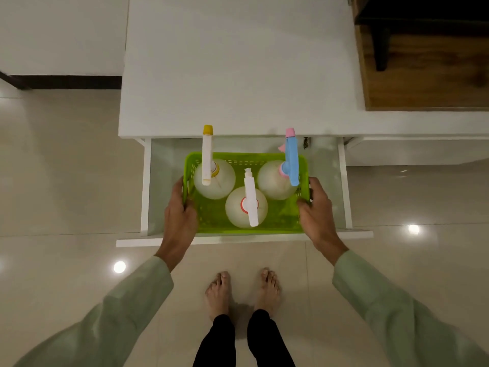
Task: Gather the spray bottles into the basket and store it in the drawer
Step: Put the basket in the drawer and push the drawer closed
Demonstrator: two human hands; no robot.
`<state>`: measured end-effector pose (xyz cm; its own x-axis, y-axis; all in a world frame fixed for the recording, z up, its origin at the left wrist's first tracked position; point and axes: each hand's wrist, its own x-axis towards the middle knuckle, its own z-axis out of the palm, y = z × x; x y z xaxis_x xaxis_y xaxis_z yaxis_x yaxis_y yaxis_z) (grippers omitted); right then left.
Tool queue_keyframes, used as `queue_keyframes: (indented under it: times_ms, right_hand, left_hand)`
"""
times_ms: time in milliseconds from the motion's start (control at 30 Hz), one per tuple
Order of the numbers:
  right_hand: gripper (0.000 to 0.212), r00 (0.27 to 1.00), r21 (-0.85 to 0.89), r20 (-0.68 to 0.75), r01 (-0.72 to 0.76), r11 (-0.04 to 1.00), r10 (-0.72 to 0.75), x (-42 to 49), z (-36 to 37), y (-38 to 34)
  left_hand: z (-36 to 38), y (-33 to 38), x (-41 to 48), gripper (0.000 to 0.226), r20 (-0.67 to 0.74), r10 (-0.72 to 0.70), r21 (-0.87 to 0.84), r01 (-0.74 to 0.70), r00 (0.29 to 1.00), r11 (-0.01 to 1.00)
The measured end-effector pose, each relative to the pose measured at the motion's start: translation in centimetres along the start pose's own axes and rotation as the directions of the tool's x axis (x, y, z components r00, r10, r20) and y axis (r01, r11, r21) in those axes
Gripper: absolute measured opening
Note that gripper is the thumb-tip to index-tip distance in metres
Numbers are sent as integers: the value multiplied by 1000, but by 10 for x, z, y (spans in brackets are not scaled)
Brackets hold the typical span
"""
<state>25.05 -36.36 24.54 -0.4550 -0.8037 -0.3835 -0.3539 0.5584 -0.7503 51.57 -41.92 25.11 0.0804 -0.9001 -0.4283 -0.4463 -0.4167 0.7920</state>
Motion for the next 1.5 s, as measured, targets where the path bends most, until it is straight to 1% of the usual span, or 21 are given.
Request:
queue_keyframes:
  times_ms: [133, 267, 367, 633, 767, 867, 1000, 1100, 1167, 1267, 1333, 1400, 1433, 1500]
  right_hand:
    - [43, 997, 4, 37, -72, 997, 72, 13, 11, 15]
    - [46, 989, -6, 93, -114, 993, 114, 34, 22, 27]
    - [49, 980, -42, 128, -150, 988, 154, 52, 34, 36]
    - [49, 957, -150, 143, -230, 962, 251, 91, 67, 62]
    - [47, 942, -168, 170, -260, 951, 288, 106, 82, 78]
    - [43, 932, -177, 184, -281, 943, 312, 112, 93, 90]
    - [30, 926, -166, 198, -291, 942, 321, 113, 104, 98]
    - [29, 922, -155, 196, -307, 939, 333, 115, 105, 100]
    - [30, 915, -147, 209, -321, 936, 347, 114, 104, 101]
    - [35, 895, -135, 240, -352, 926, 375, 111, 100, 99]
    - [44, 878, -145, 267, -370, 918, 397, 109, 96, 95]
    - [59, 864, -145, 277, -395, 907, 420, 106, 90, 90]
    - [65, 858, -140, 270, -415, 899, 437, 104, 86, 85]
    - [70, 863, -118, 231, -434, 893, 450, 94, 73, 73]
  left_hand:
    - [7, -17, 19, 57, 107, -68, 4, 68, 992, 998]
    - [18, -30, 42, 62, 146, -144, 22, 143, 979, 990]
    - [30, -41, 59, 62, 125, -175, 52, 170, 977, 984]
    - [63, -80, 99, 65, 76, -296, 99, 288, 952, 953]
    - [74, -97, 113, 61, 78, -326, 113, 316, 942, 942]
    - [82, -108, 120, 57, 72, -345, 114, 336, 936, 935]
    - [84, -120, 124, 54, 68, -351, 140, 340, 934, 930]
    - [86, -122, 125, 53, 55, -331, 147, 320, 942, 936]
    - [85, -123, 126, 54, 70, -320, 155, 307, 945, 939]
    - [83, -121, 127, 56, 104, -343, 175, 323, 933, 930]
    - [82, -117, 126, 59, 125, -356, 181, 331, 926, 926]
    - [78, -111, 121, 64, 137, -353, 180, 327, 926, 928]
    - [74, -107, 118, 68, 134, -352, 179, 327, 926, 928]
    - [63, -93, 105, 70, 108, -330, 177, 308, 938, 935]
